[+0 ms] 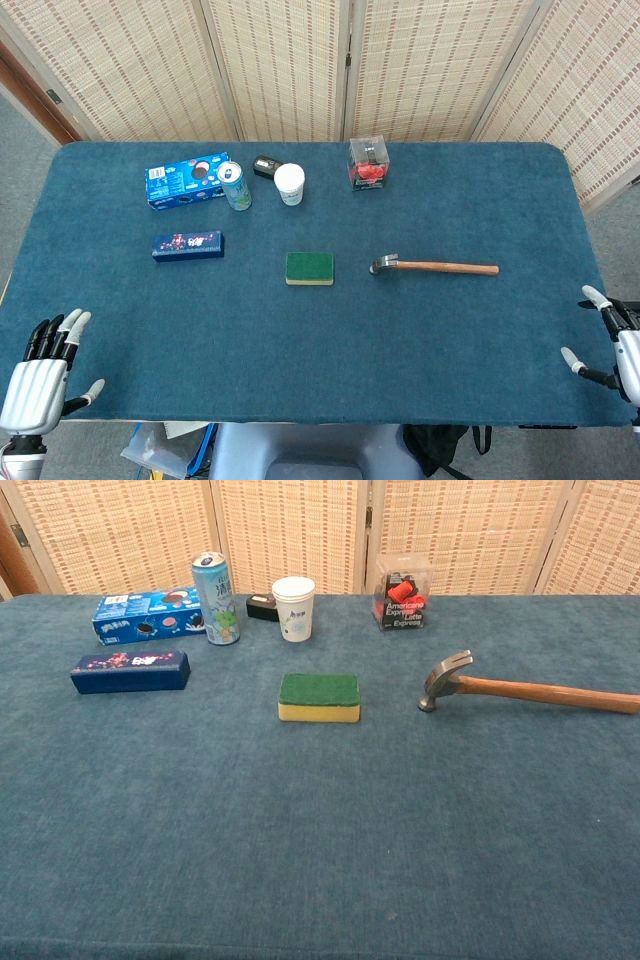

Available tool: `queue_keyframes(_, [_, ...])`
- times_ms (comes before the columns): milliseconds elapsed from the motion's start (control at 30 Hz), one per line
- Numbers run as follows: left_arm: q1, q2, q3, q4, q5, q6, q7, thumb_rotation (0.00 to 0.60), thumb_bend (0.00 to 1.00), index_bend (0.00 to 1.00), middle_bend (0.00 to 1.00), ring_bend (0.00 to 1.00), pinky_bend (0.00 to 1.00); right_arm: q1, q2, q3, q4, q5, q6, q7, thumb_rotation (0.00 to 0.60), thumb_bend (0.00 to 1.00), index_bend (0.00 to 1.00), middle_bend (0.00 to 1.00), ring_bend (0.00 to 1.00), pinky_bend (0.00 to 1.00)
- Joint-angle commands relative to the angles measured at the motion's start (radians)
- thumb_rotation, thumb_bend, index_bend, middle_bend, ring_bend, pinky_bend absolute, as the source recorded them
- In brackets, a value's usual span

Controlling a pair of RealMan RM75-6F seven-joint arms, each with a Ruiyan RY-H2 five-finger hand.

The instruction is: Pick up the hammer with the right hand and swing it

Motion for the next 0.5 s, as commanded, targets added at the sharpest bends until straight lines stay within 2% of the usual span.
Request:
queue_keyframes(33, [0.000,0.000,0.000,0.001,-0.001,0.000,0.000,0.600,0.18,0.00,0.00,0.00,0.00,0.001,0.000,0.000,-0.001,-0.001,-0.001,-0.002,0.600,0.24,0.11,0.26,0.15,0.17])
queue_keyframes(500, [-0.003,0.001,-0.001,0.003,-0.005,-0.004,-0.003,0.600,0.18,0.00,0.00,0.00,0.00,0.007,0.007,0.000,-0.016,-0.001,-0.008,-0.016,0.600,0.24,0.11,0.26,0.15,0.17])
